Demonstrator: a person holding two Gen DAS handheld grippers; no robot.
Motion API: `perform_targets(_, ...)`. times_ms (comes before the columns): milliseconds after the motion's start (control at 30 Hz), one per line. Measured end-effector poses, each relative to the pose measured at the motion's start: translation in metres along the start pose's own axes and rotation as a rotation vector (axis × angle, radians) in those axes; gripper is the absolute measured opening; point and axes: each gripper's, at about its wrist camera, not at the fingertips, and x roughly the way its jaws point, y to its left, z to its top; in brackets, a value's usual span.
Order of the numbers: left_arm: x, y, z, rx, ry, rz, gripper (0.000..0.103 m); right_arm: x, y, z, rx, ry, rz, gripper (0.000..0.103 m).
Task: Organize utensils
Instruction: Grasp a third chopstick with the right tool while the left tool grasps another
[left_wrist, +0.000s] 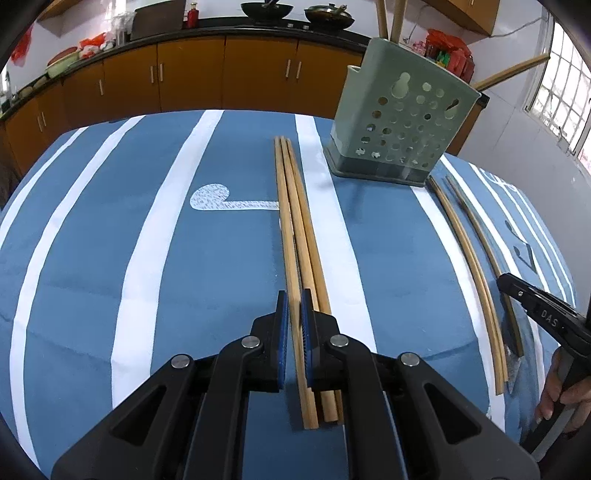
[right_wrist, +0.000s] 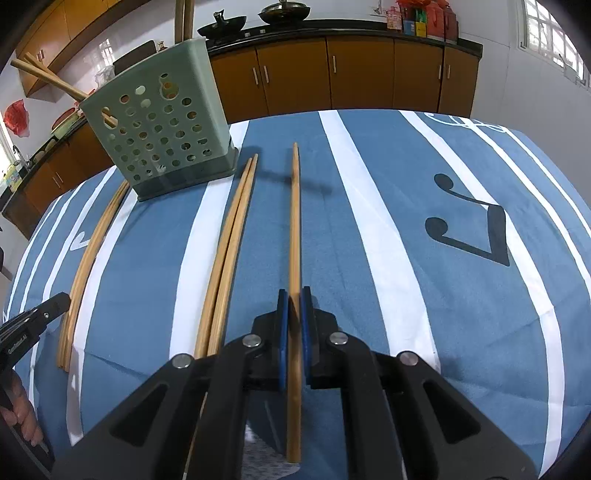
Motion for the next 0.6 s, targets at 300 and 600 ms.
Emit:
perform_targets(300,0.005,-0.003,0.002,0.023,-0.013,0.051,0.007,0.000,0.004,-0.002,-0.033,-0.011,-0.017,0.008)
perform_targets(600,0.003,0.037,0.009,-0.086,-0.032,0.054,0.007,0.006,-0.012,0.011,0.009,-0.032,-0.030,0.008)
